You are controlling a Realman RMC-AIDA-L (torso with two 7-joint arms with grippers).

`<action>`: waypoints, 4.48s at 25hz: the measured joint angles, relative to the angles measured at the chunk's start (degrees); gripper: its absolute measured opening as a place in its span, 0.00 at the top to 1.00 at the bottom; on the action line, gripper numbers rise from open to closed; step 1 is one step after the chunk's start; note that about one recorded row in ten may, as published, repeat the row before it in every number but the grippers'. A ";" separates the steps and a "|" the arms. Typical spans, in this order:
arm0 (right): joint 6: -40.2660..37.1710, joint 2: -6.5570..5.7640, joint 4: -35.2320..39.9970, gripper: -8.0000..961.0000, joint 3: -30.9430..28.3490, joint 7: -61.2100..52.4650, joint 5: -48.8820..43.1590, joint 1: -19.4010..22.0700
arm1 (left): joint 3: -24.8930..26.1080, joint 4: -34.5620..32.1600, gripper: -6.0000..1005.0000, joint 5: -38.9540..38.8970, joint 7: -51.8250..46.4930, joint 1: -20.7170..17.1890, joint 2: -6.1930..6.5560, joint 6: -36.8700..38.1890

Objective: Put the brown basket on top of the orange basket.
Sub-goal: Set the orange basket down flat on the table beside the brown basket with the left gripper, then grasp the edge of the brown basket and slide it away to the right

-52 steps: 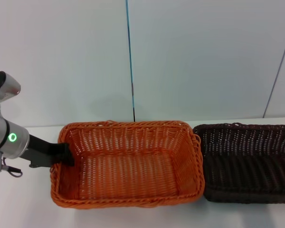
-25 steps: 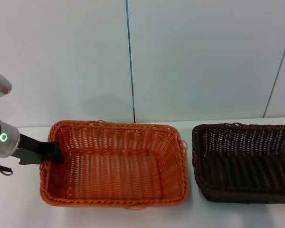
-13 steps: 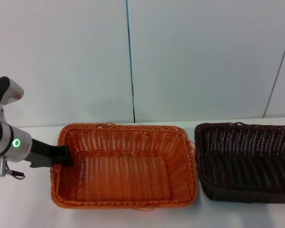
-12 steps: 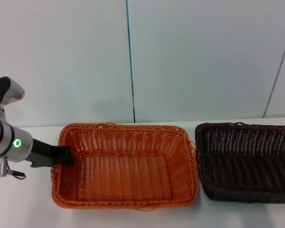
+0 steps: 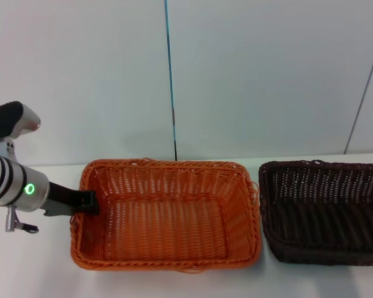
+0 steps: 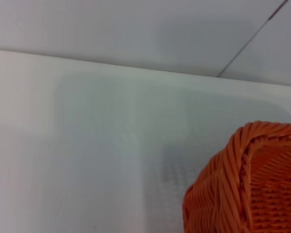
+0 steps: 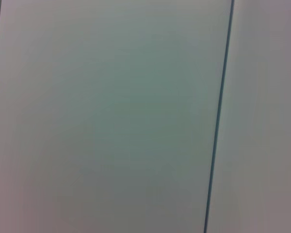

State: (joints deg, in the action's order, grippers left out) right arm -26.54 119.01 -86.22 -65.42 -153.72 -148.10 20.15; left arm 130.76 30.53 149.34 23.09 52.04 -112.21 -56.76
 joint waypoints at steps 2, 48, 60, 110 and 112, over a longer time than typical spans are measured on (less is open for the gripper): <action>0.00 0.00 0.00 0.04 -0.03 0.00 0.00 0.00 | -0.01 0.03 0.88 0.03 0.03 -0.04 0.32 -0.14; 5.23 0.14 -2.72 0.04 -0.93 -0.66 5.51 -1.93 | -13.99 44.87 0.10 -11.45 2.59 -28.06 -11.72 19.77; 24.69 0.26 -14.12 0.04 -6.69 -0.85 5.94 -1.08 | -38.55 49.12 0.10 -26.43 9.50 -49.56 -11.49 64.47; 73.88 0.09 -14.37 0.04 -49.21 -2.39 9.58 -19.69 | -53.45 31.99 0.10 14.39 -47.03 -64.55 0.27 96.99; 74.82 0.01 -12.03 0.04 -50.77 -2.38 7.74 -22.49 | -53.45 31.98 0.10 14.37 -46.97 -64.53 0.25 96.89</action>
State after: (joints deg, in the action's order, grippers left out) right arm 48.28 119.02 -98.26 -116.19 -156.09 -140.36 -2.34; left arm 77.31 62.51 163.71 -23.88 -12.50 -111.96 40.13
